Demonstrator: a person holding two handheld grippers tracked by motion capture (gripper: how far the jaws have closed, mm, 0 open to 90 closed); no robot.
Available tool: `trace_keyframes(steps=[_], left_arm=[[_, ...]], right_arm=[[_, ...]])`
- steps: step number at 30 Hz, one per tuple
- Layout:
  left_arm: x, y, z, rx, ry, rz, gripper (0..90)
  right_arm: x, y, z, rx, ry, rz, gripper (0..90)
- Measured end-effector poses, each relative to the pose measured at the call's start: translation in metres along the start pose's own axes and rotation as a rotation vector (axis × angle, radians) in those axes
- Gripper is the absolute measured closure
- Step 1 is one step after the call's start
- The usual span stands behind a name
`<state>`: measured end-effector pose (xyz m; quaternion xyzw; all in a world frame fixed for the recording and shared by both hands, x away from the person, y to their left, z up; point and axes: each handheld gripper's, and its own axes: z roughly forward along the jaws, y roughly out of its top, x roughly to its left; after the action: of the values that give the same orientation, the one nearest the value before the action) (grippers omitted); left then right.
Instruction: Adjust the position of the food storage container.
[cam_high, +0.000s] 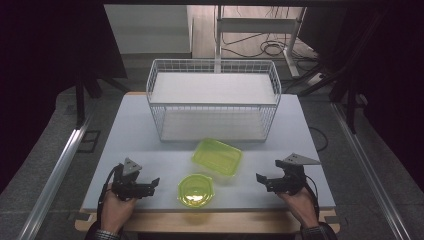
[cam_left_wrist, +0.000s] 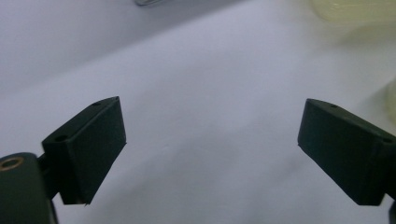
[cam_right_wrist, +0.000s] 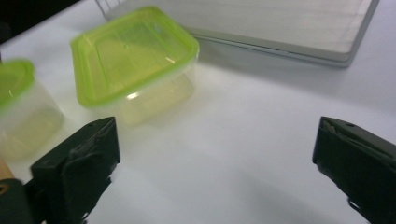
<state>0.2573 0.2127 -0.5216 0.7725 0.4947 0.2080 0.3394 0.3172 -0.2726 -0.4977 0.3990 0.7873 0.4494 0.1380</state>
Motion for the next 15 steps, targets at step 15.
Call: trace_keyframes(steps=[15], left_arm=[[-0.007, 0.004, 0.002, -0.029, -0.12, -0.003, 5.2]], right_arm=[[0.01, -0.002, 0.013, 0.104, -0.016, -0.048, 2.3]])
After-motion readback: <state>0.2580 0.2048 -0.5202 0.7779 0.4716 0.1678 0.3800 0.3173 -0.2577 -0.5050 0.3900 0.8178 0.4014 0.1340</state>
